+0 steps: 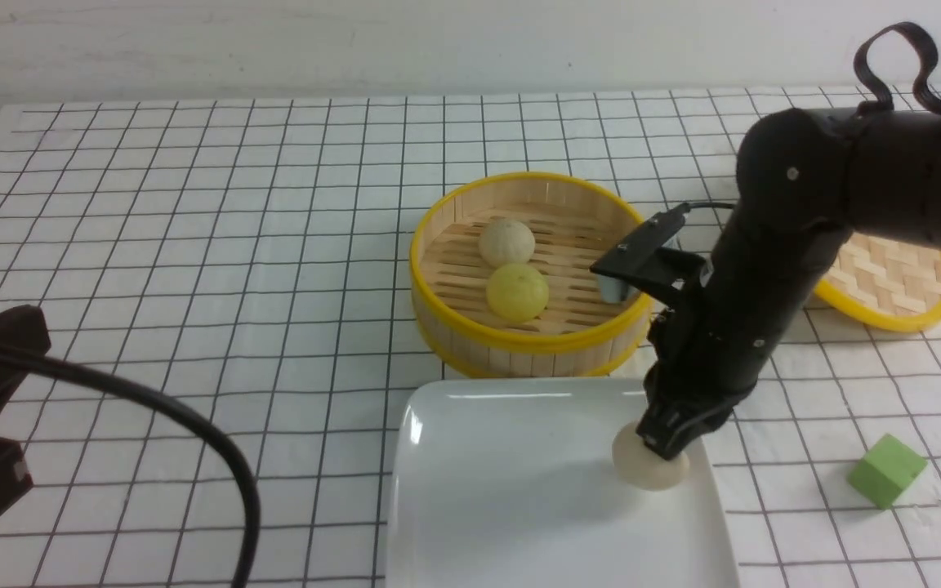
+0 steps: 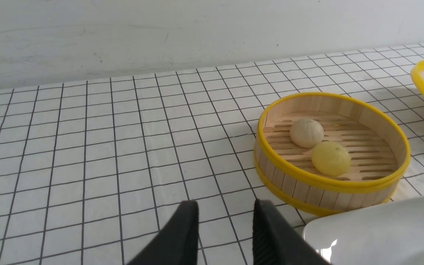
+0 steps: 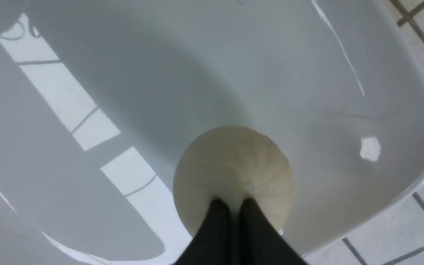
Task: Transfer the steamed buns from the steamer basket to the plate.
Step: Use the right arm to put the steamed stuffed bun into the plate, then use the left arm to grab the steamed stuffed bun that is closest to it
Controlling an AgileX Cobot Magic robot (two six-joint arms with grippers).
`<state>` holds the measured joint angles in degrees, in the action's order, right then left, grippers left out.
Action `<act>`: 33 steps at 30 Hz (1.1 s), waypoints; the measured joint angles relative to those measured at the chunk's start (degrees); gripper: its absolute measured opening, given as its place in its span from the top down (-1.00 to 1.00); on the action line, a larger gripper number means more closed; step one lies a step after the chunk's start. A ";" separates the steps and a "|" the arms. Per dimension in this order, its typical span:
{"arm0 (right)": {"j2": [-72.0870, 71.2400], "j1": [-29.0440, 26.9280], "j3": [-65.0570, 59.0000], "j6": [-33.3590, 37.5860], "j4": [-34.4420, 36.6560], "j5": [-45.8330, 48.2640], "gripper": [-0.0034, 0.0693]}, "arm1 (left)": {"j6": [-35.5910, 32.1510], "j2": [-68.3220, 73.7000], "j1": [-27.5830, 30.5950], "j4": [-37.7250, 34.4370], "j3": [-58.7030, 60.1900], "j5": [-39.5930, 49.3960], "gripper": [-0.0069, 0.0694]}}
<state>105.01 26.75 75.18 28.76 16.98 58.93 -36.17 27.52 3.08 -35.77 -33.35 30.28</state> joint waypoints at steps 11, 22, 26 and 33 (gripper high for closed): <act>0.00 0.00 -0.04 2.27 -0.08 -4.21 0.27 | 0.00 0.00 0.00 0.00 0.00 0.19 0.18; -3.58 0.00 0.62 -0.93 -2.85 -8.51 -0.89 | 0.00 0.73 0.00 -0.45 0.00 2.18 0.18; -10.61 0.00 4.99 -1.76 -2.99 -7.54 -0.76 | 0.00 4.20 0.00 -2.70 0.00 2.49 0.18; -29.93 0.00 11.82 -5.74 -4.95 -3.75 -0.58 | -10.51 10.20 0.00 -15.81 0.00 1.41 0.18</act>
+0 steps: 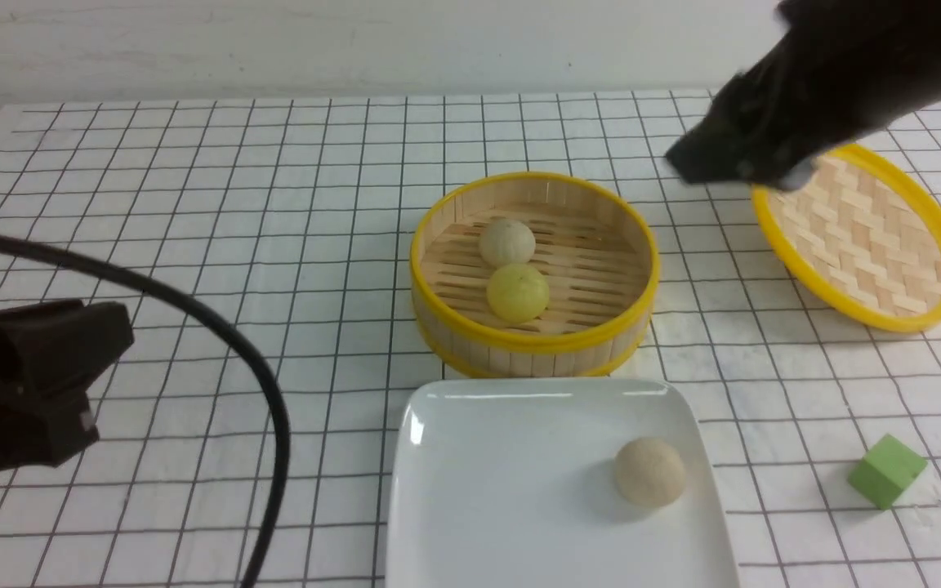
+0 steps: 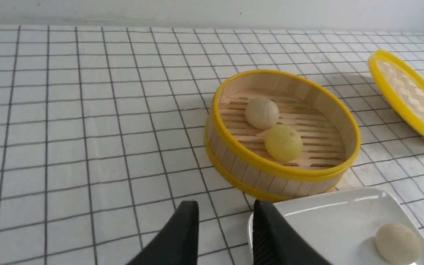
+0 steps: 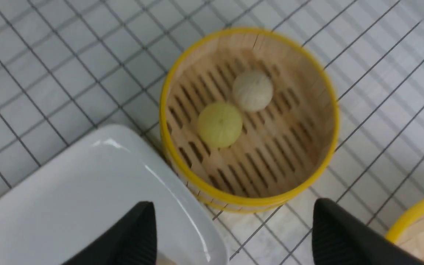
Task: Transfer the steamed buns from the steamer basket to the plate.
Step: Use the left arm to grab the steamed stuffed bun that is closest to it
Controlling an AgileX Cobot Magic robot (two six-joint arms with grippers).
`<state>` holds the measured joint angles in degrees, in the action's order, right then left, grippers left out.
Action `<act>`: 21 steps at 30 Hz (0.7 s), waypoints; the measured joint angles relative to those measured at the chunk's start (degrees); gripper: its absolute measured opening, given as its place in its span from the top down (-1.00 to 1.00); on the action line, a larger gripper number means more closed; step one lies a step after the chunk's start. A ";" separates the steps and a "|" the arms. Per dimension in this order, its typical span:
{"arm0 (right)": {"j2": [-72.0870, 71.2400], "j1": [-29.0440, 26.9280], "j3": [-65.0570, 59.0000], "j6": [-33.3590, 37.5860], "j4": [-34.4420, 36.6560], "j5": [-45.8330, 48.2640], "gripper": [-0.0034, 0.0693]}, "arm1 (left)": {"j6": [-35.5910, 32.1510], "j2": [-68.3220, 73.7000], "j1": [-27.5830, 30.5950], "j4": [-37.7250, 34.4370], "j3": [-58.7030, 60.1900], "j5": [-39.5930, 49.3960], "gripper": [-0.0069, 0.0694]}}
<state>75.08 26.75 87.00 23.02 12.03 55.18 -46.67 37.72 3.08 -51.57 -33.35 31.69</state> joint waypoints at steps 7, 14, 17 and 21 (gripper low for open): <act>-21.05 0.00 0.20 -3.04 -0.25 4.76 -0.57 | -28.29 7.57 0.00 -26.08 -0.56 3.53 0.18; -37.49 0.00 -6.63 -10.62 -5.10 7.68 -0.57 | -36.51 21.05 0.00 -32.23 -9.36 17.59 0.18; -43.16 0.00 -12.03 -14.51 -7.80 8.31 -0.57 | -32.35 26.43 0.00 -26.71 -16.69 22.21 0.18; -47.97 0.00 -17.93 -17.67 -9.10 9.29 -0.57 | -23.12 32.41 0.00 -13.76 -26.99 24.96 0.18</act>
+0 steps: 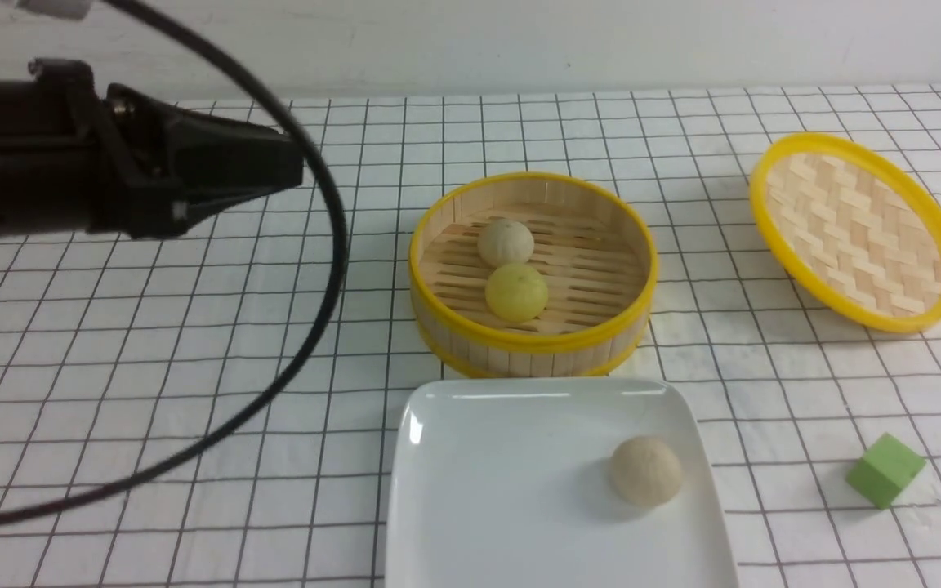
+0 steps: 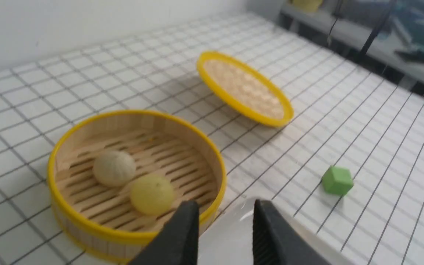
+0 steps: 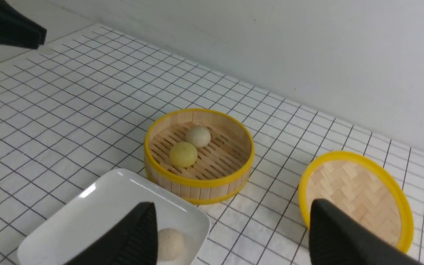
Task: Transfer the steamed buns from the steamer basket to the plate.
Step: Use the left arm to grab the steamed stuffed bun that is closest to it
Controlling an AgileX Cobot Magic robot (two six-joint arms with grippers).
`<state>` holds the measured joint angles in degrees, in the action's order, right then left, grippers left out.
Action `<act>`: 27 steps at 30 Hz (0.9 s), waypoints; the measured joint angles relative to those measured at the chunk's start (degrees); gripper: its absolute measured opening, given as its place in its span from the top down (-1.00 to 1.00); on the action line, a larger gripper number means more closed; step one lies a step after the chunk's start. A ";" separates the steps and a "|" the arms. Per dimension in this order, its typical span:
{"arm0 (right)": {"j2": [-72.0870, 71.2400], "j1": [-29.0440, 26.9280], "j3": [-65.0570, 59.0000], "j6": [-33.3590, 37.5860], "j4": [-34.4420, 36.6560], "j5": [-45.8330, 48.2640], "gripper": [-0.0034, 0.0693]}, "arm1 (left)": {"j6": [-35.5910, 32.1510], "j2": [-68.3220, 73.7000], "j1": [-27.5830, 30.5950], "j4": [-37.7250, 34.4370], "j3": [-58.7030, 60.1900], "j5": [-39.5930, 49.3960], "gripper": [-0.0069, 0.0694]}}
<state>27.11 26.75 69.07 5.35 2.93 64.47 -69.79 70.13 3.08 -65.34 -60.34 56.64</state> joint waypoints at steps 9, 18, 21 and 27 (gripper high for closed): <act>-0.42 0.00 -7.42 -1.42 -0.89 0.66 -0.57 | 5.17 8.64 -5.41 13.05 -9.96 -0.47 0.18; -0.42 0.00 -8.24 -1.42 -2.47 -1.01 -0.57 | 5.97 17.01 -20.83 26.24 -10.15 -18.36 0.18; -0.42 0.00 -8.24 -1.42 -2.93 -1.01 -0.57 | 6.87 20.24 -25.16 30.35 -10.15 -26.22 0.18; -0.42 0.00 -8.24 -1.42 -2.93 -0.41 -0.57 | 11.91 26.30 -28.05 31.31 -10.59 -38.62 0.18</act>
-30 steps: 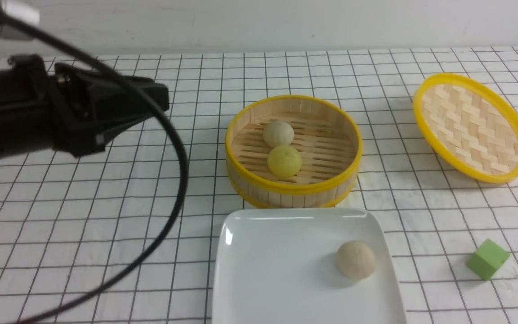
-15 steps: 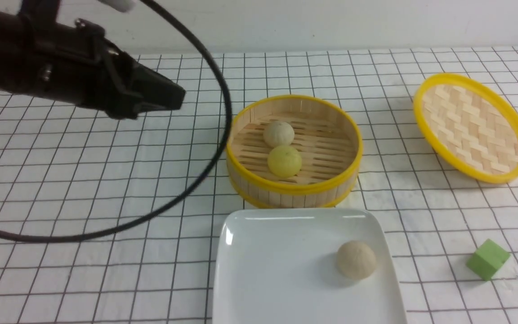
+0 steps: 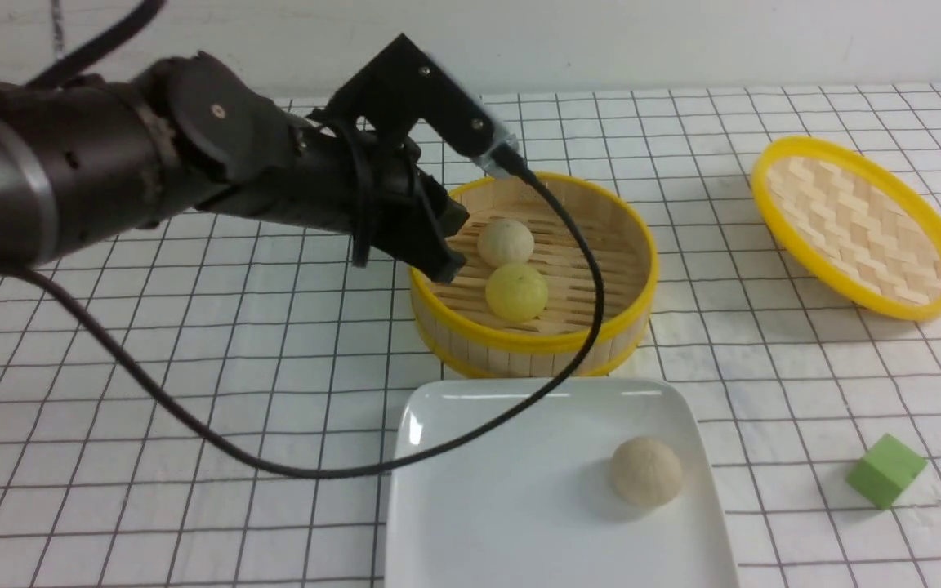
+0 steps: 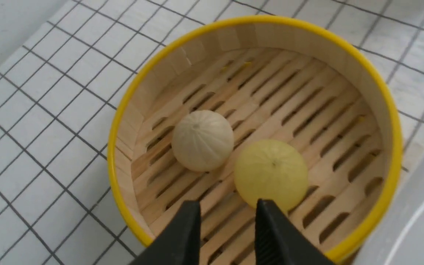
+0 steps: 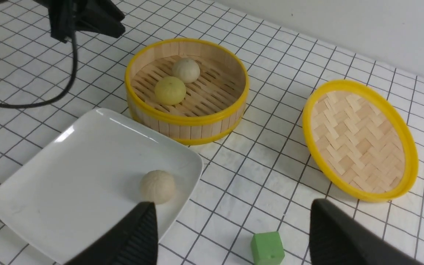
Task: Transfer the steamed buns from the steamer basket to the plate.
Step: Use the left arm to grab the steamed stuffed bun that is closest to it
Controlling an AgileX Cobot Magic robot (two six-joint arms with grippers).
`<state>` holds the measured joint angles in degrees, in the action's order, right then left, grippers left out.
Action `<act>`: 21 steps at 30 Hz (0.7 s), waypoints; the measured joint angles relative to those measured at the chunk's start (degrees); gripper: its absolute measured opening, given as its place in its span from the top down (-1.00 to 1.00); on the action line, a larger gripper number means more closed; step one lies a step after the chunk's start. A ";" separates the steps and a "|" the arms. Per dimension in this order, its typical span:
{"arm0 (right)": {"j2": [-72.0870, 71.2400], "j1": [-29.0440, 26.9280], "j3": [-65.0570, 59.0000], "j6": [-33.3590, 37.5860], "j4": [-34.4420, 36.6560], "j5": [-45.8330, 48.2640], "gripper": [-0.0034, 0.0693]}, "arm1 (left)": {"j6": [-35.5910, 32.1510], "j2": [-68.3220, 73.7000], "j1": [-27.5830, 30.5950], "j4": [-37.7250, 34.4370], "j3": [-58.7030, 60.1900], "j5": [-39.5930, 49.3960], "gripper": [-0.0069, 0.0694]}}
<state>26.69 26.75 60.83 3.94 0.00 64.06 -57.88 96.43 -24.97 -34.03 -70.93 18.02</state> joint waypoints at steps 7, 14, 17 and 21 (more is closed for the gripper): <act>0.00 0.00 0.00 -0.05 0.00 2.61 -0.57 | 7.62 6.40 -0.19 1.32 -5.39 -0.55 0.18; 0.00 0.00 0.00 -0.04 0.00 4.26 -0.57 | 7.92 13.85 -0.40 1.66 -12.54 2.68 0.18; 0.00 0.00 0.00 -0.04 -0.30 5.25 -0.57 | 7.28 16.68 -0.47 2.54 -14.19 3.58 0.18; 0.00 0.00 0.00 -0.04 -0.73 6.01 -0.57 | 4.70 18.08 -0.47 4.58 -14.41 6.13 0.18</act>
<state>26.69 26.75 60.83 3.89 -0.73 70.07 -53.18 114.51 -25.44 -29.44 -85.34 24.15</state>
